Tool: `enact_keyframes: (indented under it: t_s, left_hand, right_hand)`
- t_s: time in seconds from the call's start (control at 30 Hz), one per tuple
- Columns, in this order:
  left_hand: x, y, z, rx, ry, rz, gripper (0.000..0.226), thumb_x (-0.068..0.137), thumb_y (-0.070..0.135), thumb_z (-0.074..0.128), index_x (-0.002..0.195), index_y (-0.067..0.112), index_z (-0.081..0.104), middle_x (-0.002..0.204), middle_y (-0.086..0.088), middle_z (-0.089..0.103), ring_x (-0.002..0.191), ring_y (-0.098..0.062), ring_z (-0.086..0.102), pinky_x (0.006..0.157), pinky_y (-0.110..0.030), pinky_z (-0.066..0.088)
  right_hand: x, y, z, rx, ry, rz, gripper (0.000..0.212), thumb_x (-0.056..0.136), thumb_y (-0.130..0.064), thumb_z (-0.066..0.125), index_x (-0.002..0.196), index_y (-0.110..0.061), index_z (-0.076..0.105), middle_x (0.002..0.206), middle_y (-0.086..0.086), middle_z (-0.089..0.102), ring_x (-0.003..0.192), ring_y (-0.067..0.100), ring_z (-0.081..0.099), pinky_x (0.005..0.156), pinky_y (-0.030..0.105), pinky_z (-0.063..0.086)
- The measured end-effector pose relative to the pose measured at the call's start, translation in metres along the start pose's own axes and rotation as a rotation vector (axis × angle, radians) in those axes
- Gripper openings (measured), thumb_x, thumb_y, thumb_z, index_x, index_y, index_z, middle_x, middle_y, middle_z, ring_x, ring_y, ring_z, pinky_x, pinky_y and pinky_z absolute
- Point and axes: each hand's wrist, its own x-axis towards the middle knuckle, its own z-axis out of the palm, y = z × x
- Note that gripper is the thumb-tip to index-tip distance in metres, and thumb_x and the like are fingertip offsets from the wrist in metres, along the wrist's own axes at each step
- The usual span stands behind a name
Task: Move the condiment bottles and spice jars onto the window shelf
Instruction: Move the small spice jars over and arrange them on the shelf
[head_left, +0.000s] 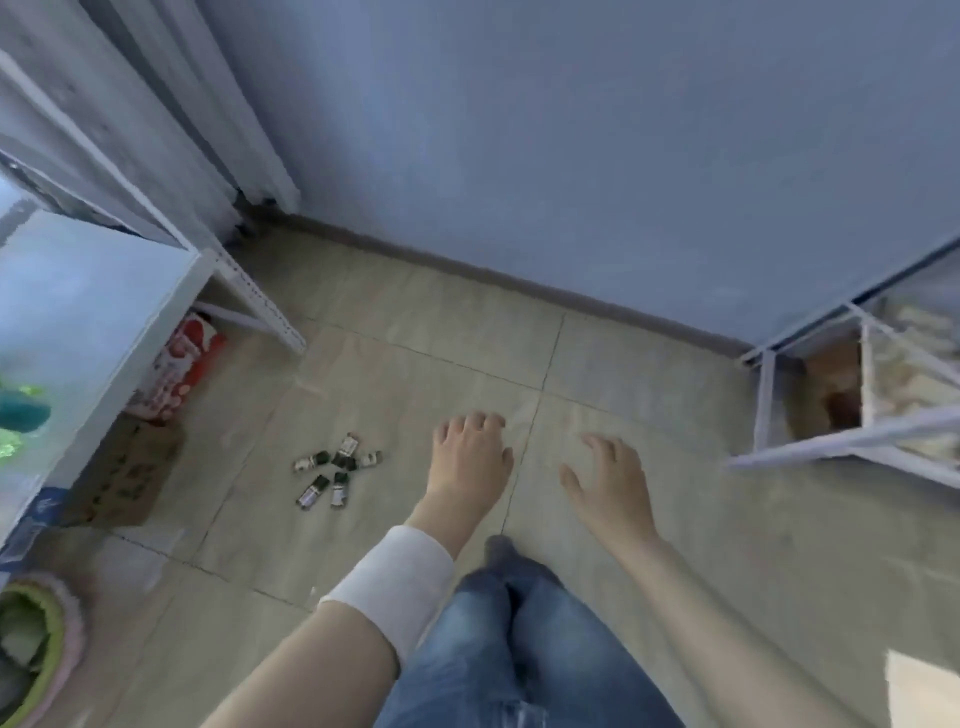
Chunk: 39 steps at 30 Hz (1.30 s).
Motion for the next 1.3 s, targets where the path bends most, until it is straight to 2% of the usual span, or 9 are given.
enact_keyframes:
  t_s: [0.13, 0.3, 0.4, 0.5, 0.63, 0.8, 0.87, 1.03, 1.3]
  left_hand:
    - [-0.001, 0.054, 0.044, 0.14, -0.144, 0.258, 0.041, 0.095, 0.03, 0.041, 0.134, 0.016, 0.04, 0.136, -0.003, 0.046, 0.126, -0.023, 0.039, 0.107, -0.033, 0.022]
    - [-0.018, 0.139, 0.078, 0.216, -0.263, 0.431, 0.043, 0.095, 0.03, 0.042, 0.135, 0.015, 0.038, 0.138, -0.006, 0.044, 0.131, -0.025, 0.034, 0.111, -0.036, 0.019]
    - [-0.027, 0.197, 0.09, 0.238, -0.247, 0.536, 0.045, 0.095, 0.03, 0.042, 0.137, 0.015, 0.036, 0.139, -0.005, 0.043, 0.133, -0.024, 0.032, 0.113, -0.036, 0.015]
    - [-0.036, 0.259, 0.1, 0.228, -0.183, 0.605, 0.045, 0.096, 0.032, 0.041, 0.137, 0.017, 0.036, 0.138, -0.003, 0.044, 0.131, -0.023, 0.035, 0.112, -0.035, 0.015]
    - [-0.055, 0.344, 0.121, 0.183, -0.137, 0.625, 0.043, 0.095, 0.033, 0.041, 0.136, 0.019, 0.038, 0.138, -0.001, 0.045, 0.129, -0.021, 0.038, 0.109, -0.03, 0.018]
    - [-0.086, 0.452, 0.143, 0.117, -0.122, 0.691, 0.043, 0.095, 0.032, 0.043, 0.136, 0.019, 0.039, 0.137, -0.003, 0.047, 0.129, -0.022, 0.039, 0.109, -0.031, 0.021]
    - [-0.089, 0.491, 0.145, 0.102, -0.096, 0.732, 0.042, 0.095, 0.031, 0.043, 0.135, 0.018, 0.041, 0.135, -0.004, 0.049, 0.127, -0.023, 0.041, 0.108, -0.032, 0.024]
    - [-0.072, 0.585, 0.142, 0.07, -0.037, 0.796, 0.041, 0.094, 0.028, 0.045, 0.133, 0.017, 0.041, 0.131, -0.005, 0.051, 0.124, -0.024, 0.044, 0.106, -0.034, 0.029]
    - [-0.015, 0.739, 0.116, -0.138, 0.089, 0.893, 0.048, 0.094, 0.033, 0.046, 0.139, 0.023, 0.036, 0.134, -0.004, 0.051, 0.122, -0.024, 0.048, 0.108, -0.041, 0.032]
  right_hand:
    - [-0.043, 0.062, -0.015, -0.002, 0.063, 0.174, 0.054, 0.09, -0.033, 0.053, 0.138, -0.011, 0.039, 0.137, 0.01, 0.044, 0.128, 0.026, 0.037, 0.109, 0.032, 0.028]
    - [-0.094, 0.129, -0.049, -0.082, 0.102, 0.339, 0.057, 0.092, -0.035, 0.05, 0.14, -0.009, 0.035, 0.142, 0.012, 0.041, 0.137, 0.032, 0.028, 0.113, 0.042, 0.023]
    - [-0.122, 0.187, -0.065, -0.107, 0.168, 0.388, 0.059, 0.084, -0.04, 0.046, 0.13, -0.002, 0.05, 0.127, 0.021, 0.055, 0.125, 0.045, 0.044, 0.102, 0.057, 0.037]
    - [-0.145, 0.238, -0.092, -0.124, 0.175, 0.476, 0.057, 0.092, -0.035, 0.047, 0.141, -0.009, 0.034, 0.145, 0.013, 0.037, 0.141, 0.035, 0.021, 0.114, 0.048, 0.015]
    - [-0.179, 0.314, -0.136, -0.074, 0.296, 0.485, 0.059, 0.093, -0.033, 0.049, 0.144, -0.012, 0.028, 0.151, 0.011, 0.027, 0.144, 0.031, 0.01, 0.116, 0.043, 0.005]
    - [-0.216, 0.396, -0.21, -0.021, 0.48, 0.55, 0.058, 0.087, -0.038, 0.05, 0.134, -0.004, 0.046, 0.14, 0.019, 0.043, 0.137, 0.04, 0.028, 0.112, 0.053, 0.019]
    - [-0.217, 0.421, -0.243, -0.018, 0.506, 0.571, 0.058, 0.087, -0.034, 0.056, 0.135, -0.004, 0.044, 0.142, 0.018, 0.042, 0.139, 0.038, 0.026, 0.113, 0.05, 0.016]
    - [-0.196, 0.474, -0.325, -0.035, 0.632, 0.51, 0.056, 0.086, -0.021, 0.062, 0.135, -0.002, 0.041, 0.144, 0.021, 0.037, 0.139, 0.039, 0.023, 0.114, 0.052, 0.015]
    - [-0.128, 0.537, -0.474, -0.148, 0.82, 0.354, 0.057, 0.087, -0.032, 0.059, 0.135, -0.005, 0.043, 0.141, 0.019, 0.043, 0.138, 0.037, 0.025, 0.114, 0.053, 0.018]
